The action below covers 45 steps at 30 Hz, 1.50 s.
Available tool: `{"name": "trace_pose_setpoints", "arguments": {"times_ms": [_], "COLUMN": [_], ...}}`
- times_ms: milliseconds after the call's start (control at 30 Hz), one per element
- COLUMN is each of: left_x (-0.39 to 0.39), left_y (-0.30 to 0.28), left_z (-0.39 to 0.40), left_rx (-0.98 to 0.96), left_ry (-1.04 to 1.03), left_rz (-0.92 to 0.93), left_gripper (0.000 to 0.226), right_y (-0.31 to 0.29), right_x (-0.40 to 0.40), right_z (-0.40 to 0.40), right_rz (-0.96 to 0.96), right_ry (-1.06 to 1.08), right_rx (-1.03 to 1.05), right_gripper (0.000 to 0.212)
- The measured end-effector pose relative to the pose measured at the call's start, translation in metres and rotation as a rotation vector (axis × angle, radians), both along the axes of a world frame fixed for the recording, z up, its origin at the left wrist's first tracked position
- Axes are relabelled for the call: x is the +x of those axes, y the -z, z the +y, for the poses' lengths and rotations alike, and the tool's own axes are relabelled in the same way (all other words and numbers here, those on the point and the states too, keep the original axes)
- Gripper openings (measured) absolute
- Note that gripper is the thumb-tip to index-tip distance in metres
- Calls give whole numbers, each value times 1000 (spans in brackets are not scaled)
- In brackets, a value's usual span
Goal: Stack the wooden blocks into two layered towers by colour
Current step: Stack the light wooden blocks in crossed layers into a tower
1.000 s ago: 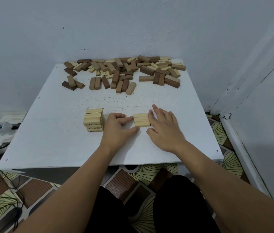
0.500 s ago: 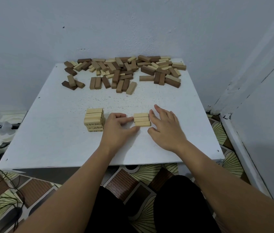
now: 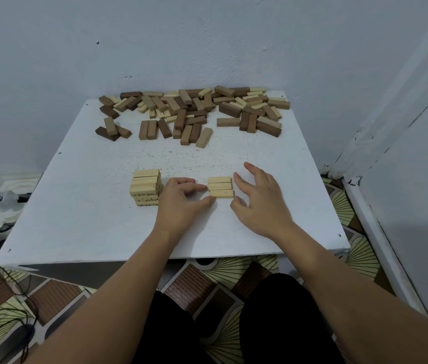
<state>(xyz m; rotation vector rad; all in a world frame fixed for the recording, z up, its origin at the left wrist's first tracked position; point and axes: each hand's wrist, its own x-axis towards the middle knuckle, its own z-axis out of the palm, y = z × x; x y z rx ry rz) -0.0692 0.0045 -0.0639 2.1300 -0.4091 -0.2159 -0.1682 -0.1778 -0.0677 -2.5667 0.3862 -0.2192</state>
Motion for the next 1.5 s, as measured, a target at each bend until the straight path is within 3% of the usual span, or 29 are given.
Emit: {"name": "trace_pose_setpoints", "arguments": {"times_ms": [100,200,1500], "left_x": [1,0,-3], "left_y": [2,2,-1], "left_z": [1,1,-1], "left_rx": [-13,-5,14], "left_ry": [-4,-3,-12], "left_rz": [1,-1,-54], "left_gripper": [26,26,27], "right_y": [8,8,9], "right_x": [-4,-3,0], "right_z": [1,1,-1], "right_rz": [-278,-291,-283], "right_ry": [166,216,142], "right_rx": [96,131,127], "right_gripper": [27,14,14]}}
